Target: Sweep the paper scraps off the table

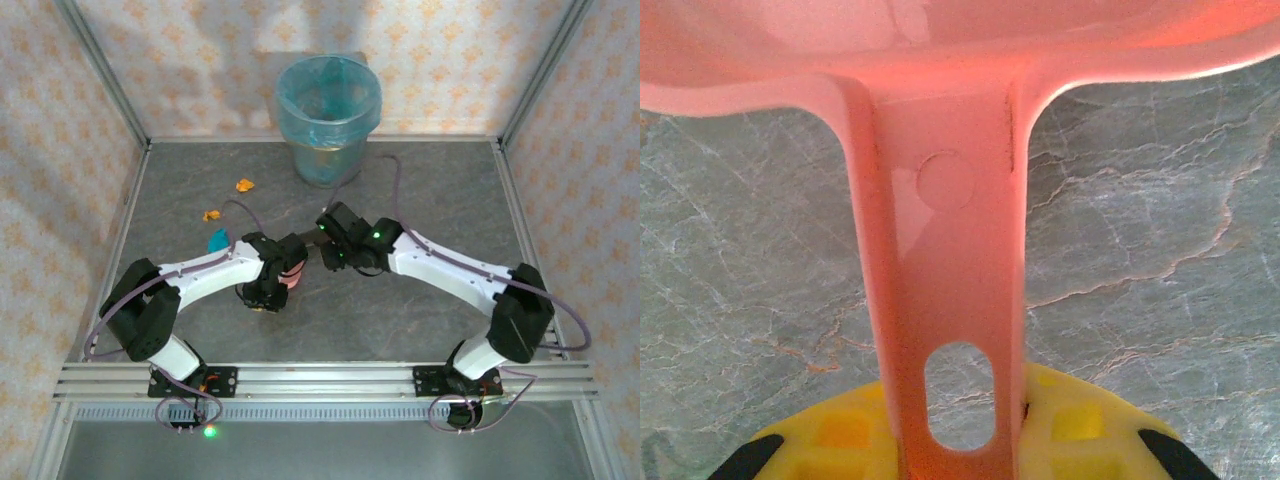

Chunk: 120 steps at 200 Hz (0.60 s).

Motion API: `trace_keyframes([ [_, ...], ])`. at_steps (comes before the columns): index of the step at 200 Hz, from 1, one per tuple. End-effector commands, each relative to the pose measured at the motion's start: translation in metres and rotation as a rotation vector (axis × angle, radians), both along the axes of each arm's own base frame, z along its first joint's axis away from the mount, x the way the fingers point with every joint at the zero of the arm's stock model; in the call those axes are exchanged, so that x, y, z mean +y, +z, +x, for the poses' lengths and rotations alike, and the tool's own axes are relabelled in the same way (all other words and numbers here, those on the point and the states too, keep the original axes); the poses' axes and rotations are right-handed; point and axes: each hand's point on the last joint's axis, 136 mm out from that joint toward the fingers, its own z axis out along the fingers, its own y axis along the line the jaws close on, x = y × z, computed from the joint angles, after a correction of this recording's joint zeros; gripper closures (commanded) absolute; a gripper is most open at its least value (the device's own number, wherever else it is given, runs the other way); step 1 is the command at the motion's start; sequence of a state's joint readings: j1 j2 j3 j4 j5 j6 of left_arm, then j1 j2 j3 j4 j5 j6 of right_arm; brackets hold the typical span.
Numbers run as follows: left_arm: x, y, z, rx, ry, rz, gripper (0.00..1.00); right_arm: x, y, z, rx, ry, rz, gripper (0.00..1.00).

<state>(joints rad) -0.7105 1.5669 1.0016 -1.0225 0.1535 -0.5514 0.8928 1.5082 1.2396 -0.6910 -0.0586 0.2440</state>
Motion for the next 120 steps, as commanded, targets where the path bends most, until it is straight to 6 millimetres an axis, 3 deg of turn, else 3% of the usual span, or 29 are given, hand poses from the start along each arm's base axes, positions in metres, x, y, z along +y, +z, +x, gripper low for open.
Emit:
trace_keyframes([
  [1,0.003,-0.001,-0.001,0.005,0.02,0.002,1.0,-0.008,0.006,-0.028,0.046,0.084,0.014,1.0],
  [47,0.004,0.0,-0.001,-0.009,0.026,-0.006,1.0,-0.025,0.021,-0.039,0.015,0.08,0.031,1.0],
  [120,0.004,0.0,-0.001,-0.037,0.032,-0.025,1.0,-0.04,0.054,-0.02,-0.149,-0.053,0.131,1.0],
])
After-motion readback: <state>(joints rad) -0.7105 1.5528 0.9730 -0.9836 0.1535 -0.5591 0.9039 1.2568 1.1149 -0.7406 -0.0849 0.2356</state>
